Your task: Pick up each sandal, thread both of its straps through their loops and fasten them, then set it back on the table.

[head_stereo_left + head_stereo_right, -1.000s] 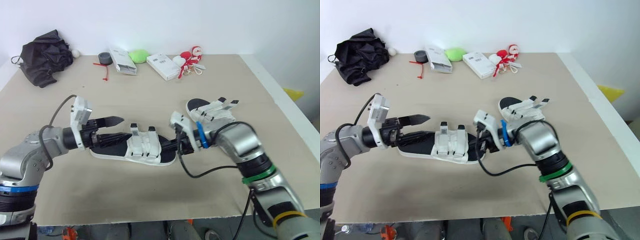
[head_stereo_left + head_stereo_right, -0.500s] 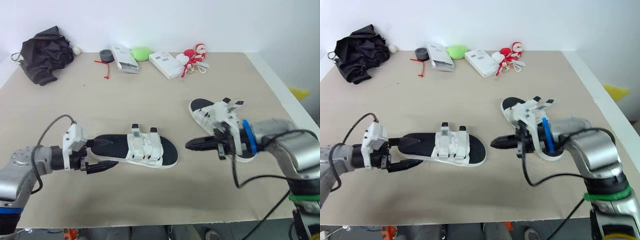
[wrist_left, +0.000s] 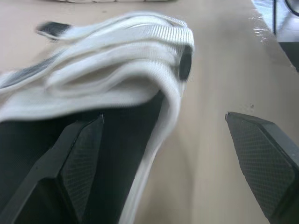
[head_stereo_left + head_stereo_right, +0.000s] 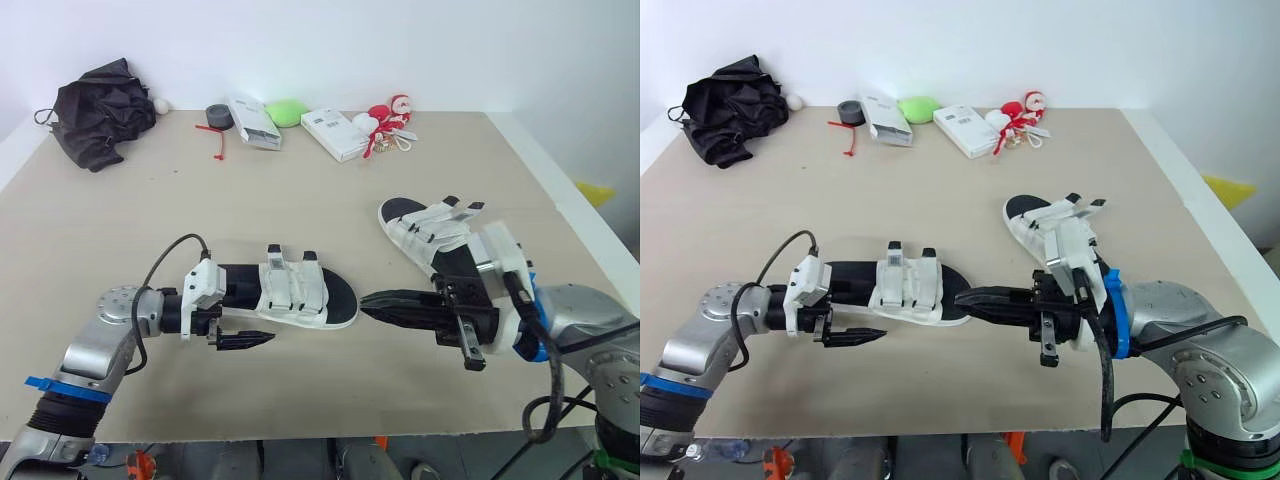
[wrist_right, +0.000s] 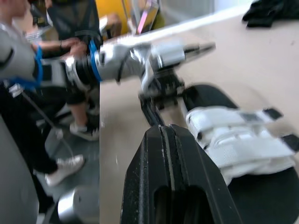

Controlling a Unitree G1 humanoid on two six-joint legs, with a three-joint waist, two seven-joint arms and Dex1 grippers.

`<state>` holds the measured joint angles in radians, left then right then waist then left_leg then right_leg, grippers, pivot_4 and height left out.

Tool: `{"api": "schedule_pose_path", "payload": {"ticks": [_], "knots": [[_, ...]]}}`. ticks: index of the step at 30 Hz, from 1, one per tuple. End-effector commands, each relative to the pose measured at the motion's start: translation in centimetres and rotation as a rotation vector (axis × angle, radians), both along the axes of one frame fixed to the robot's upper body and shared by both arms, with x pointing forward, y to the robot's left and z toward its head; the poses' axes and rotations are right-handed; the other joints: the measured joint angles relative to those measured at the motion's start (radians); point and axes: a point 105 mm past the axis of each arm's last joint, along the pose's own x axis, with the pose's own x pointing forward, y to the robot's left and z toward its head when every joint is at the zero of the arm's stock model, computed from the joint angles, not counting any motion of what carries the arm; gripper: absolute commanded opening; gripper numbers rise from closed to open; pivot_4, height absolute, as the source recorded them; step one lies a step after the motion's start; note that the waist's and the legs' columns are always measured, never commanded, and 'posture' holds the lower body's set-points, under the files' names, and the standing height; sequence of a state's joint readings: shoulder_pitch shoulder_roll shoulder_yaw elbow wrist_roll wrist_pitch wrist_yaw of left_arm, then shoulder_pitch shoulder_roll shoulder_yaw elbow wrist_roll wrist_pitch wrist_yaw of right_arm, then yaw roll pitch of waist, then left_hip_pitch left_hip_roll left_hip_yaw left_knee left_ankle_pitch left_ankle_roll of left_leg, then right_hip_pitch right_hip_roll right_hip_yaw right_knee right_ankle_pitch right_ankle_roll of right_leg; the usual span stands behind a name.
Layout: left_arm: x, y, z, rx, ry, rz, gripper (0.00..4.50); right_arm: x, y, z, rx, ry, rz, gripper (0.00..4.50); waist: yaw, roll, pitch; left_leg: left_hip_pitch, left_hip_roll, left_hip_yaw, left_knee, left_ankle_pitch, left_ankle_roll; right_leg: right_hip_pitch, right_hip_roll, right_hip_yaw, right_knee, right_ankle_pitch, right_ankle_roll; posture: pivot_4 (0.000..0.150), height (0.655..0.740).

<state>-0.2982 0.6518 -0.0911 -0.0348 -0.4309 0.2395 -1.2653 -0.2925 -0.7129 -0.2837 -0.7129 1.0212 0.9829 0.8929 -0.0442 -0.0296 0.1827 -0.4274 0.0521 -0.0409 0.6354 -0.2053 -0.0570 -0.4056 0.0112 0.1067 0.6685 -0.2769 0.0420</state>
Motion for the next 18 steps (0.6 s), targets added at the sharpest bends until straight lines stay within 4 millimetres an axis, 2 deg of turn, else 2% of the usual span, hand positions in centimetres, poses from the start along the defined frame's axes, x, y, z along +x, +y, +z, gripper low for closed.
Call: {"api": "schedule_pose_path", "payload": {"ticks": [1, 3, 4, 6, 9, 10, 11, 13, 14, 18], "knots": [[0.3, -0.8, -0.1, -0.001, -0.005, -0.017, 4.31, -0.2, 0.2, 0.7, 0.018, -0.043, -0.01, 0.0, 0.0, 0.0, 0.0, 0.0, 0.0, 0.0, 0.0, 0.0, 0.0, 0.0, 0.0, 0.0, 0.0, 0.0, 0.0, 0.15, 0.738], [0.3, -1.2, -0.4, -0.004, 0.011, -0.024, 3.78, 0.3, 0.2, 0.4, 0.003, -0.037, -0.033, 0.0, 0.0, 0.0, 0.0, 0.0, 0.0, 0.0, 0.0, 0.0, 0.0, 0.0, 0.001, 0.0, 0.001, 0.0, 0.0, 0.15, 0.738], [0.4, -1.2, -0.5, -0.008, 0.014, -0.022, 3.31, 0.4, 0.2, 0.3, 0.003, -0.035, -0.037, 0.0, 0.0, 0.0, 0.0, 0.0, 0.0, 0.0, 0.0, 0.0, 0.0, 0.0, 0.001, 0.0, 0.001, 0.0, 0.0, 0.15, 0.738], [0.4, -1.3, -0.4, -0.023, 0.018, -0.01, 2.86, 0.6, 0.1, 0.2, 0.004, -0.032, -0.041, 0.0, 0.0, 0.0, 0.0, 0.0, 0.0, -0.001, 0.0, 0.0, 0.0, 0.0, 0.001, 0.0, 0.002, 0.0, 0.0, 0.15, 0.738], [0.7, -1.0, -0.2, -0.049, 0.025, 0.028, 1.6, 0.9, 0.2, 0.0, 0.004, -0.026, -0.045, 0.0, 0.0, 0.0, 0.0, 0.001, 0.0, 0.0, 0.001, 0.0, 0.0, 0.0, 0.0, 0.0, 0.003, 0.0, 0.0, 0.15, 0.738], [0.8, -1.0, -0.2, -0.055, 0.027, 0.041, 1.39, 1.0, 0.2, -0.1, 0.004, -0.025, -0.045, 0.0, 0.0, 0.0, 0.0, 0.001, 0.0, -0.001, 0.001, 0.0, 0.0, 0.0, 0.001, 0.0, 0.004, 0.0, 0.0, 0.15, 0.738], [0.9, -0.9, -0.1, -0.058, 0.027, 0.049, 0.77, 1.1, 0.2, -0.1, 0.004, -0.025, -0.045, 0.0, 0.0, 0.0, 0.0, 0.001, 0.0, -0.001, 0.001, 0.0, 0.0, 0.0, 0.001, 0.0, 0.004, 0.0, 0.0, 0.15, 0.738], [1.1, -0.7, 0.0, -0.073, 0.033, 0.075, 0.25, 1.3, 0.2, -0.2, 0.003, -0.024, -0.044, 0.0, 0.0, 0.0, 0.0, 0.001, 0.0, 0.0, 0.002, 0.0, 0.001, 0.0, 0.001, 0.0, 0.006, 0.0, 0.0, 0.15, 0.738], [1.5, -0.3, 0.3, -0.093, 0.034, 0.121, 0.1, 1.4, 0.2, -0.2, 0.004, -0.023, -0.044, 0.0, 0.0, 0.0, 0.0, 0.001, 0.0, 0.0, 0.002, 0.0, 0.001, 0.0, 0.001, 0.0, 0.006, 0.0, 0.0, 0.15, 0.738], [4.2, 1.7, 1.7, -0.177, 0.009, 0.375, 0.1, 1.7, 0.4, -0.2, 0.008, -0.019, -0.033, 0.0, -0.003, 0.0, 0.0, 0.003, 0.0, 0.0, 0.002, 0.002, 0.003, 0.0, 0.001, 0.001, 0.009, 0.0, 0.0, 0.15, 0.738]]}}
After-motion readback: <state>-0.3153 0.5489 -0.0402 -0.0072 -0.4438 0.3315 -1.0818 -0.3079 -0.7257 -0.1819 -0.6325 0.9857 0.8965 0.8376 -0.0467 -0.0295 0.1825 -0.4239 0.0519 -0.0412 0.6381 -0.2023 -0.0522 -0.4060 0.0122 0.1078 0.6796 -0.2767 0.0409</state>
